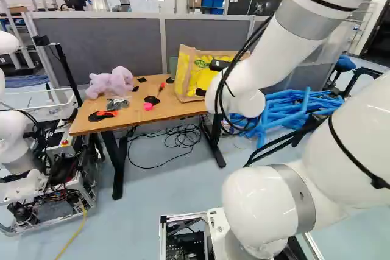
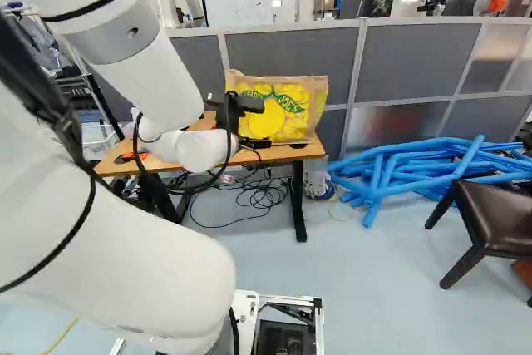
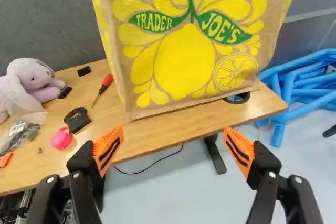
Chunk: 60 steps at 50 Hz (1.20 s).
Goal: Pick up the bag on the ground and place it on the table
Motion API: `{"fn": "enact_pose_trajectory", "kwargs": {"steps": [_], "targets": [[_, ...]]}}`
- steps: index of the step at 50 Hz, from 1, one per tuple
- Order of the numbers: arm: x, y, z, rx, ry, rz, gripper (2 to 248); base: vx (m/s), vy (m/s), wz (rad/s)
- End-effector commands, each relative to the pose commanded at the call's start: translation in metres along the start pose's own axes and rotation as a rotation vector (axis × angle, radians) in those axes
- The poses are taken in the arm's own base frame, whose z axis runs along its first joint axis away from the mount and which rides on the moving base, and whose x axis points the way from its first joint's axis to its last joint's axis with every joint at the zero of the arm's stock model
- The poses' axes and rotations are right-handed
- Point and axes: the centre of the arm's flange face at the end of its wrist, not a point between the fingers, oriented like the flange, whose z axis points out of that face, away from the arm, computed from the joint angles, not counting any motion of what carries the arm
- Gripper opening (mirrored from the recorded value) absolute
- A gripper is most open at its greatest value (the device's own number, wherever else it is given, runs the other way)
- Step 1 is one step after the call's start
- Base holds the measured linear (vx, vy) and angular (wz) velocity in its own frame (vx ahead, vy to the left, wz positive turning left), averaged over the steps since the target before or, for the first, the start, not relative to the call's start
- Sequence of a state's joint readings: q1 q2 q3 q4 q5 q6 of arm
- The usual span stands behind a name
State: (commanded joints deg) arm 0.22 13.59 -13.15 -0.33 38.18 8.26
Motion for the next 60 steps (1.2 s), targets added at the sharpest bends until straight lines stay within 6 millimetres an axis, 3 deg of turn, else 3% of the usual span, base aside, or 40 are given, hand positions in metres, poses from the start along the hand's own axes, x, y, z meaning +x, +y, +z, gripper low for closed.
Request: {"fn": "enact_pose_trajectory", "kwargs": {"steps": [30,60], "targets": [[-0.032,0.005,-0.022,0.002,0.08,-0.103,247,0.0,0.0,0.0],[-0.042,0.007,-0.03,0.0,0.107,-0.138,247,0.0,0.0,0.0]]}}
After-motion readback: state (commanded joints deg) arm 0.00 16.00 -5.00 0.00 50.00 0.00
